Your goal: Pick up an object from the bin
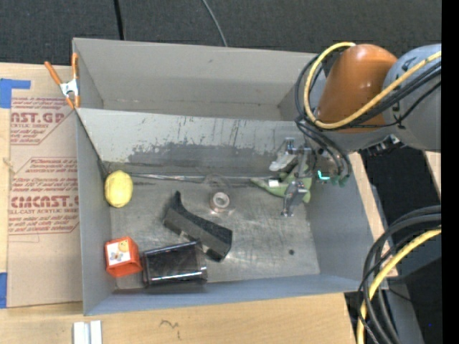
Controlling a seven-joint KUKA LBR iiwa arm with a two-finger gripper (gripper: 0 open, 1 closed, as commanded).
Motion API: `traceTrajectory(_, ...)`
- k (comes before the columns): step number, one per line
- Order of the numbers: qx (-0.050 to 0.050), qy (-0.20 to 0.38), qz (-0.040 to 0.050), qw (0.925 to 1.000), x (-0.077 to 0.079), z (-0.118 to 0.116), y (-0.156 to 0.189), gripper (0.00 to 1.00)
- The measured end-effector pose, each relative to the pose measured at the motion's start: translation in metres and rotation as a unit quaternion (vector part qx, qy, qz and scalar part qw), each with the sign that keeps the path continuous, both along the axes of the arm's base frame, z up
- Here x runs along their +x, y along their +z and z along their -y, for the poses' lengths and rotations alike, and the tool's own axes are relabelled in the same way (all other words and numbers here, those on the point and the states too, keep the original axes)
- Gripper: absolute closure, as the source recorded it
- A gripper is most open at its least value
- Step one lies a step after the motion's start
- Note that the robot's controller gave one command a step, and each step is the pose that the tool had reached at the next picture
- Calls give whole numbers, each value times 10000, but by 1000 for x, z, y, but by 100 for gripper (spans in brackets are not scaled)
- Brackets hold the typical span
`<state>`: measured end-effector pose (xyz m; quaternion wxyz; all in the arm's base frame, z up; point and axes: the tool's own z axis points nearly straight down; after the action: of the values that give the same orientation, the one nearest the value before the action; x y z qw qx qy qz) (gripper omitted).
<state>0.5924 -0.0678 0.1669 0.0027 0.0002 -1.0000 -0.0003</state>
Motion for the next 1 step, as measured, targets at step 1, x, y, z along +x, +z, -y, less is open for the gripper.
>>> traceTrajectory(1,-4,5,37,10000,2,0,4,100)
